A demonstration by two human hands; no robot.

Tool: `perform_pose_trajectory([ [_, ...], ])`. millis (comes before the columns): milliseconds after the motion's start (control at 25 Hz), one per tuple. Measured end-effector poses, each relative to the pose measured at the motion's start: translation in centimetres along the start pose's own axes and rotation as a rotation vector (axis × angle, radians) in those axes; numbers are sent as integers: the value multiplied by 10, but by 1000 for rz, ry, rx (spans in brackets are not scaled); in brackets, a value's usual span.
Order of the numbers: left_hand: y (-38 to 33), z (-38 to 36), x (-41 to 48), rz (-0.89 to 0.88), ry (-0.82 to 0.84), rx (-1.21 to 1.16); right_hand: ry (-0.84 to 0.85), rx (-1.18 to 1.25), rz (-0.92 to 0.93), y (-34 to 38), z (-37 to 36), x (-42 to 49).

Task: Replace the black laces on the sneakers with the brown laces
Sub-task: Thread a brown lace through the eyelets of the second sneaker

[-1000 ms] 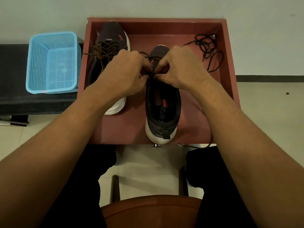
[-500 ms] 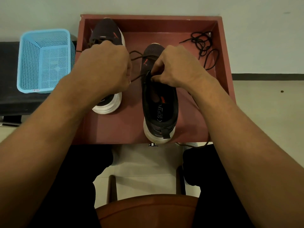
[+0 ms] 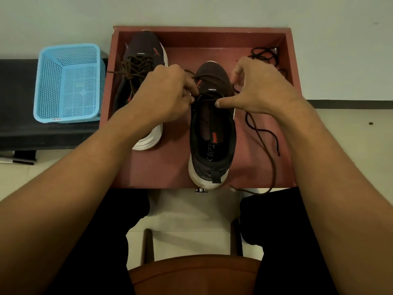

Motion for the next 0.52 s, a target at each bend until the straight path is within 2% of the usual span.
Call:
perform_pose_trajectory([
  [120, 1, -4, -4, -5, 98, 6, 141, 45, -78, -5, -10, -5],
  [240, 6, -8, -7, -18, 215, 39, 130, 75, -79, -1, -8, -6],
  [520, -10, -5, -3, -82, -37, 3, 139, 71, -163, -8, -15, -4],
])
Point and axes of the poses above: each hand's wrist, its own x-axis towards the middle knuckle, its own z-axis out of the back of the hand, y = z × x, the point moved 8 cm from there along x, towards the middle knuckle, and after that the axes turned 12 degrees about -y, right-handed, at the moved point
